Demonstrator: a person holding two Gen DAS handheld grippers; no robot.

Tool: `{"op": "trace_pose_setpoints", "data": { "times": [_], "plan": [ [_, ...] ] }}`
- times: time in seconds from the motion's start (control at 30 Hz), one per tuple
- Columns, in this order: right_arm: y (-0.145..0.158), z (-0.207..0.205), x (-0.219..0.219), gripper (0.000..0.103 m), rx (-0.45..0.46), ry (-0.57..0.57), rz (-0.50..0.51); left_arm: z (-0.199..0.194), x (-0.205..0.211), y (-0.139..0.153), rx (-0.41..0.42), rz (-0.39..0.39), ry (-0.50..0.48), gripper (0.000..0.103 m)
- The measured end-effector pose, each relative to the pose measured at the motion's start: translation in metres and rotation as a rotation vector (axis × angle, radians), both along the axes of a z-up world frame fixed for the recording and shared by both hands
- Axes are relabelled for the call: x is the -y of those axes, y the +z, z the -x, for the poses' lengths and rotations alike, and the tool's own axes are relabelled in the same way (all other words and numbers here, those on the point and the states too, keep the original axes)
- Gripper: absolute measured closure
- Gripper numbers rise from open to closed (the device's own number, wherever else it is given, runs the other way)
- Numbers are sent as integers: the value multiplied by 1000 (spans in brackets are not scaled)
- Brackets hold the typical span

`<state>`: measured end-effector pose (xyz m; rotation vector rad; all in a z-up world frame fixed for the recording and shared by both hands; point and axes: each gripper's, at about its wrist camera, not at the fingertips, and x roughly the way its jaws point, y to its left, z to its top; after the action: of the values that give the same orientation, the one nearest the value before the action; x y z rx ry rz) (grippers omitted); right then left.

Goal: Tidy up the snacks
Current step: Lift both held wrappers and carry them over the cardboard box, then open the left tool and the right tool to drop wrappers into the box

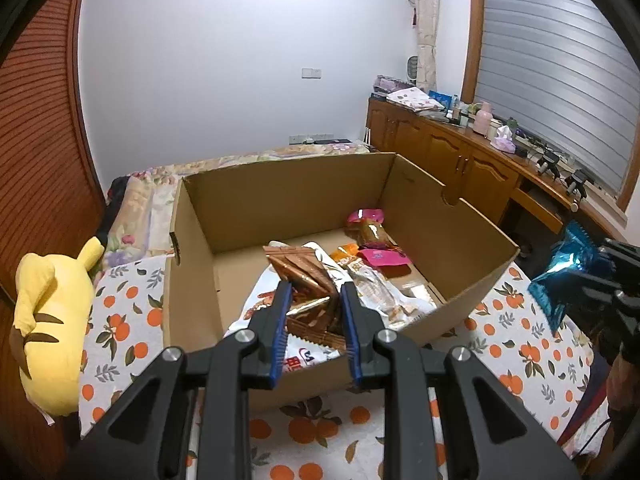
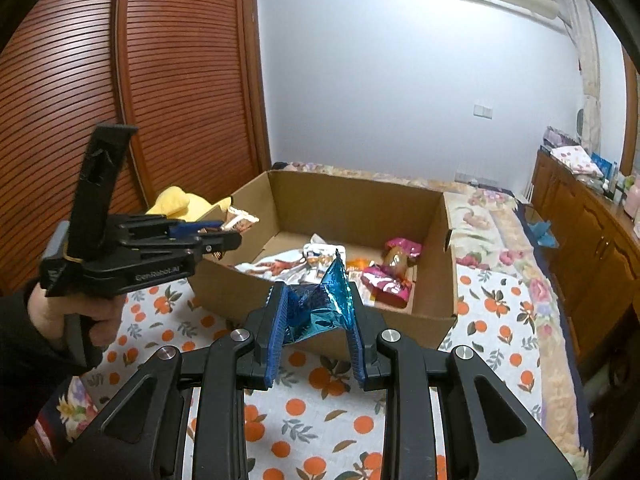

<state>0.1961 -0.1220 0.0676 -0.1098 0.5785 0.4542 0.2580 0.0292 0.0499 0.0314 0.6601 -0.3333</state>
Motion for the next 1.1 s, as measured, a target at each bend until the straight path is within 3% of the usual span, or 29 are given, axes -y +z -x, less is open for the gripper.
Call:
{"op": "trace_pose_setpoints", "data": {
  "times": [0.33, 0.73, 0.83, 1.1],
  "plan": [
    [-2, -33, -8, 77, -38, 18, -47, -24, -7, -14, -47, 19, 36, 80],
    [-27, -92, -38, 77, -119, 20, -14, -44, -7, -14, -51, -2, 64, 78],
    [-37, -106, -44, 77, -137, 9, 4, -46, -10, -14, -52, 12, 73, 71],
    [-54, -126, -47, 74, -173, -26, 12, -44, -15, -12, -41, 12, 86, 67]
  ]
}}
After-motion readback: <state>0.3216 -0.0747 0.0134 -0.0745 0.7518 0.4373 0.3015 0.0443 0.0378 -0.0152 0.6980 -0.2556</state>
